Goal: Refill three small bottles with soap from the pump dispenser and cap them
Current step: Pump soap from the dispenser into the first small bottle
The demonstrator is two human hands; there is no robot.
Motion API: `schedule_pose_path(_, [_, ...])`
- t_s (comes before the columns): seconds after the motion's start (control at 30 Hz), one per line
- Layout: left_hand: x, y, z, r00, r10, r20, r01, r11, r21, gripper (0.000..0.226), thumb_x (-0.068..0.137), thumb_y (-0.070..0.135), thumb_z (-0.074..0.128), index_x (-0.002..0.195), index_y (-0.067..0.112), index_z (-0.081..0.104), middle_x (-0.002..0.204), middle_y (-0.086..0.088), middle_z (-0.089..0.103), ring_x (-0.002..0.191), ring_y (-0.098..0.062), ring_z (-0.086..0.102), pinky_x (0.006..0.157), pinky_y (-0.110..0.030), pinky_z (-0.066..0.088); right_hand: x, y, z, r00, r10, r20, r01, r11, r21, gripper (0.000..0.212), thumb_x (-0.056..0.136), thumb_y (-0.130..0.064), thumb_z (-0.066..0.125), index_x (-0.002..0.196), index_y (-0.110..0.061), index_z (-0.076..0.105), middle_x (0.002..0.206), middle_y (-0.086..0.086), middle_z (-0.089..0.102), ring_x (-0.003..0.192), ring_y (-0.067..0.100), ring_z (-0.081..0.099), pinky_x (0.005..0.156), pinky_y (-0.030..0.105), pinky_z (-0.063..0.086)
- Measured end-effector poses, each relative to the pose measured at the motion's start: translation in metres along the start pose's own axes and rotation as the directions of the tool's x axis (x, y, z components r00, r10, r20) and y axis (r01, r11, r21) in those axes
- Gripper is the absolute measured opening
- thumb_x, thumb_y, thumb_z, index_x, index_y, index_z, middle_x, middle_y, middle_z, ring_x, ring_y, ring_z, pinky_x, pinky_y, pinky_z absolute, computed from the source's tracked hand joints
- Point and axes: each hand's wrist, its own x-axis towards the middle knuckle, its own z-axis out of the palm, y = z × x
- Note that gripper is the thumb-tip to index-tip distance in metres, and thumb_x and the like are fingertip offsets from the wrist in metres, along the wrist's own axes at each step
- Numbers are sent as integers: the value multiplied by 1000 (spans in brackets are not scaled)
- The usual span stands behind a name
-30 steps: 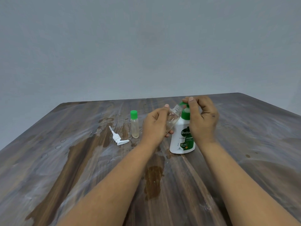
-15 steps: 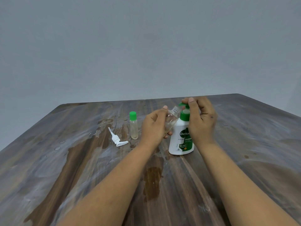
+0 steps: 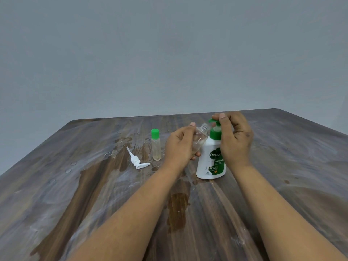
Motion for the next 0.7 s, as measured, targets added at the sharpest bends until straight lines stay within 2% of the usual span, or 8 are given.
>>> schedule_pose_path(0.07, [0,0,0,1000,0,0,0,1000,-2,40,100,40,50,67,30,70,87,-10,74,41,-15,57,37,-18,38,0,0,-1,1000,9,10,-9,1000,-3,24,97,-17,53,82,-31,66,87,5,67,86,18,63,76,30,50])
schedule_pose_path(0.2, [-1,0,0,1000,8,6,-8,1000,14,40,100,41,49,67,37,70,85,-9,73,41,-14,58,37,-19,39,1,1,0,999,11,34,-9,999,-47,22,95,-17,54,78,-25,67,81,-1,64,82,2,59,74,18,44])
schedule_pose_path(0.3, [-1,0,0,1000,7,5,-7,1000,12,40,100,42,49,66,37,70,86,-8,74,41,-14,58,37,-19,39,1,0,0,999,6,45,-4,998,-64,23,93,-16,54,75,-24,66,78,-3,62,79,-2,56,71,16,43])
schedule_pose_path(0.4, [-1,0,0,1000,8,6,-9,1000,12,40,100,42,49,67,36,70,85,-8,74,41,-14,58,37,-19,40,1,-1,0,1000,-9,30,11,999,-52,25,94,-17,53,76,-29,65,80,0,64,80,2,58,73,21,45])
schedule_pose_path(0.5, [0,-1,0,1000,8,3,-8,1000,9,41,100,42,49,65,33,69,86,-9,74,41,-14,58,38,-19,40,0,-2,0,1000,7,-4,-7,1000,-4,26,96,-19,52,80,-35,65,86,4,66,85,20,64,75,37,51])
schedule_pose_path(0.57, [1,-1,0,1000,6,6,-6,1000,9,41,100,41,49,64,34,69,87,-10,73,41,-14,57,38,-19,40,1,-2,0,1000,23,-5,-23,1000,1,27,96,-18,52,80,-36,65,86,4,67,85,23,64,76,42,52])
schedule_pose_path(0.63, [1,-1,0,1000,2,9,-2,1000,10,40,100,41,50,65,33,69,86,-10,73,42,-14,58,38,-19,40,1,-2,0,1000,28,9,-27,1000,-11,26,94,-18,53,79,-33,66,84,2,66,85,19,64,76,39,52])
schedule_pose_path(0.7, [1,-2,0,1000,4,10,-5,1000,12,38,100,41,50,69,29,69,86,-11,73,42,-15,58,37,-19,40,1,-2,1,1000,9,27,-8,999,-42,25,93,-17,53,77,-31,66,81,-2,64,82,7,61,74,27,48])
